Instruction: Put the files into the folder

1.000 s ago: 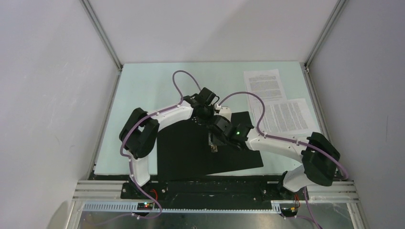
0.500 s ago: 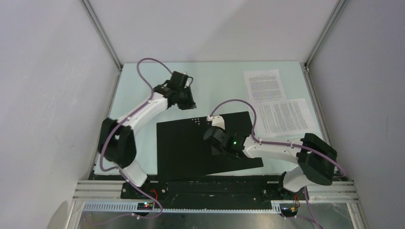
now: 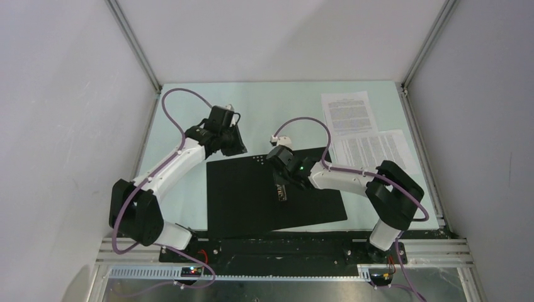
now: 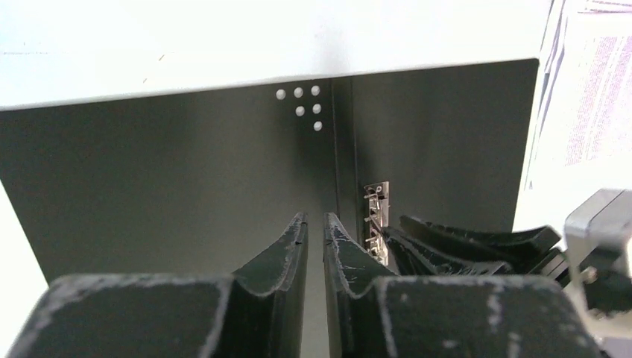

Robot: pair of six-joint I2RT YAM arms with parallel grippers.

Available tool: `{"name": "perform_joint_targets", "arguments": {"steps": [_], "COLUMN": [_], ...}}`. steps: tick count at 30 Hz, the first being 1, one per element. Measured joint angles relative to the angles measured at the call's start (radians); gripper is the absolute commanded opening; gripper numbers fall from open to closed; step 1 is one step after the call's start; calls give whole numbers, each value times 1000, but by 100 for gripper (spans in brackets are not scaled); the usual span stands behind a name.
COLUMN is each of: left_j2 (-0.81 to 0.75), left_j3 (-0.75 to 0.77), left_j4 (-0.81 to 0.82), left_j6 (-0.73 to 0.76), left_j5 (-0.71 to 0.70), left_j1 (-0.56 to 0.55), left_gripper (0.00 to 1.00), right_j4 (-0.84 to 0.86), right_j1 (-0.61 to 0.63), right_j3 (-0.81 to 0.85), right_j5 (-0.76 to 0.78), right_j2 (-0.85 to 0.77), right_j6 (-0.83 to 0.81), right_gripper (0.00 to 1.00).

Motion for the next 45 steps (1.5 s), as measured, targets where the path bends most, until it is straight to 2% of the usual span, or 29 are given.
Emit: {"name": "perform_joint_targets", "arguments": {"steps": [10, 14, 17, 21, 24, 26, 34, 45], "left_j2": [-79, -85, -85, -85, -85, -85, -85, -87], "left_j3": [-76, -87, -87, -87, -87, -87, -87, -87], "left_j4": [-6, -10, -9, -9, -9, -9, -9, -9], "left_j6": [1, 2, 2, 2, 2, 2, 2, 6], "left_j5": [6, 15, 23, 27, 27, 27, 31, 51], "left_j1": [4, 6, 7, 7, 8, 9, 12, 14], "left_gripper": [21, 22, 22, 21, 22, 22, 21, 22], "right_j4": [-9, -27, -35, -19, 5, 23, 120, 294], "right_j1": [-82, -135, -146, -107, -64, -40, -42, -137], "right_j3": [61, 5, -61, -140, -184, -209, -230, -174], "right_j5": [-54, -58, -64, -138, -217, -271, -377, -492], "right_j2": [45, -22, -111, -189, -196, -196, -186, -47], "right_j6": [6, 28, 55, 105, 151, 189, 278, 296], "right_gripper": [41, 37, 30, 23, 14, 12, 12, 14]}}
